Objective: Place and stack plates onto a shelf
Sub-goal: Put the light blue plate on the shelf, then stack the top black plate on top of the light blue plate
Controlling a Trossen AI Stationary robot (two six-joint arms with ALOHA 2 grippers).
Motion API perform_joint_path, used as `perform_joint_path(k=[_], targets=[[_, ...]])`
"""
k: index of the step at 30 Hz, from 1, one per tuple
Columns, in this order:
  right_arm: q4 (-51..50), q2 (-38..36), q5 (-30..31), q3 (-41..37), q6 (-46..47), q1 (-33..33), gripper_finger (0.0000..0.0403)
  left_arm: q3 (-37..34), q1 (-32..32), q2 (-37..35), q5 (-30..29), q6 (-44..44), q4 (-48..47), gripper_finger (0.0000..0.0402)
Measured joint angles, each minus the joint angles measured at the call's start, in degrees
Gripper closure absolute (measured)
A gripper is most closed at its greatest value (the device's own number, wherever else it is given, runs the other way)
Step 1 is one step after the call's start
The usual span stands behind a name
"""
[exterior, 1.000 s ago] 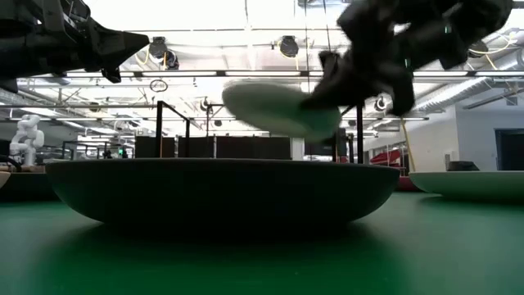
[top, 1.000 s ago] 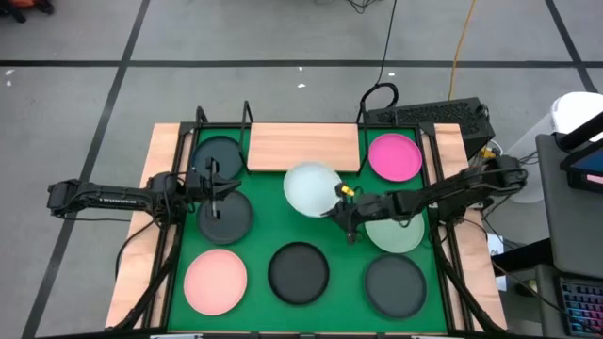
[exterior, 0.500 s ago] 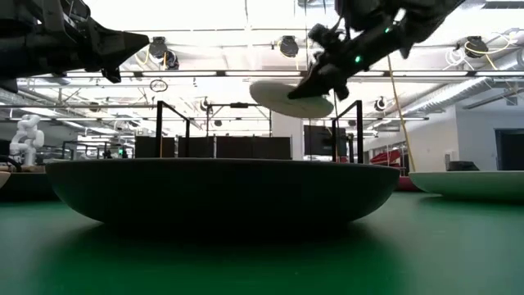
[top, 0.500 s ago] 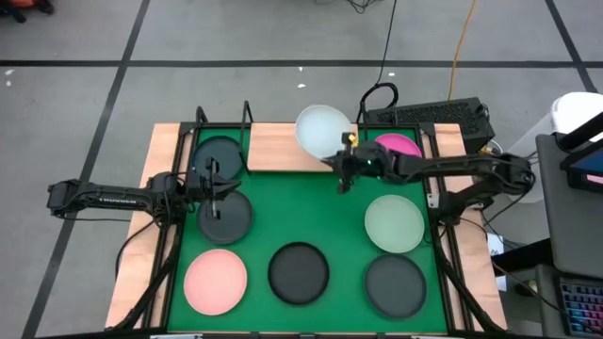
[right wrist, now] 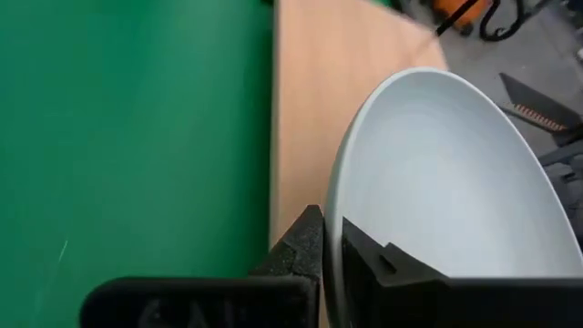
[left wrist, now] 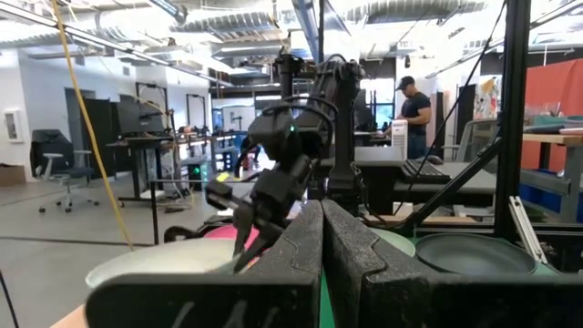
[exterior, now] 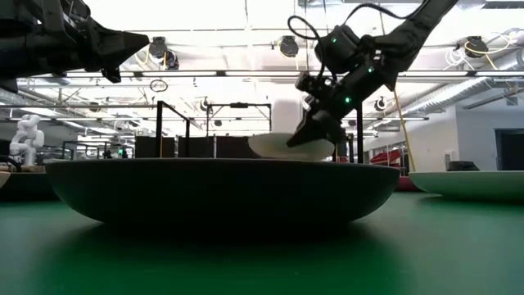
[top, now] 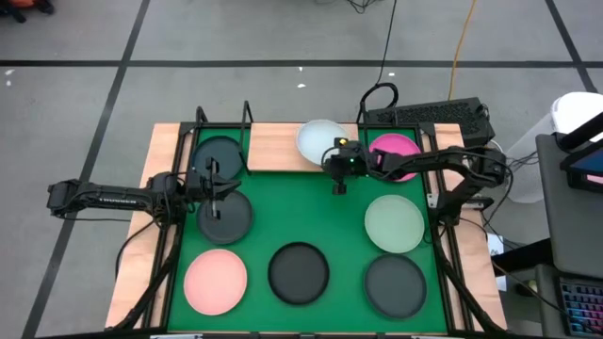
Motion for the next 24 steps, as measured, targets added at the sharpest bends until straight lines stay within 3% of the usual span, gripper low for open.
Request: perform_joint_path(k=[9,13,19,24], targets=[[1.07,3.18,2.11,0.00,0.68,0.04,0.0386,0.00,0.02,0.02,0.00,0.02,0.00,0.0398],[0.88,3.33,5.07,-0.02,0.78,-0.10,0.0363,0.00,0.01,0.01,0.00,0.02,0.00,0.0398],[0.76,3.05,4.66,-0.02,0.87,-0.22,0.0322,0.00,0.02,0.01,0.02,0.02,0.00,0.0398],[0.60,-1.30,4.51,-0.04,4.34,1.17,0.0297,0.00,0.00,0.00,0.02,0.02,0.00,0.0398]])
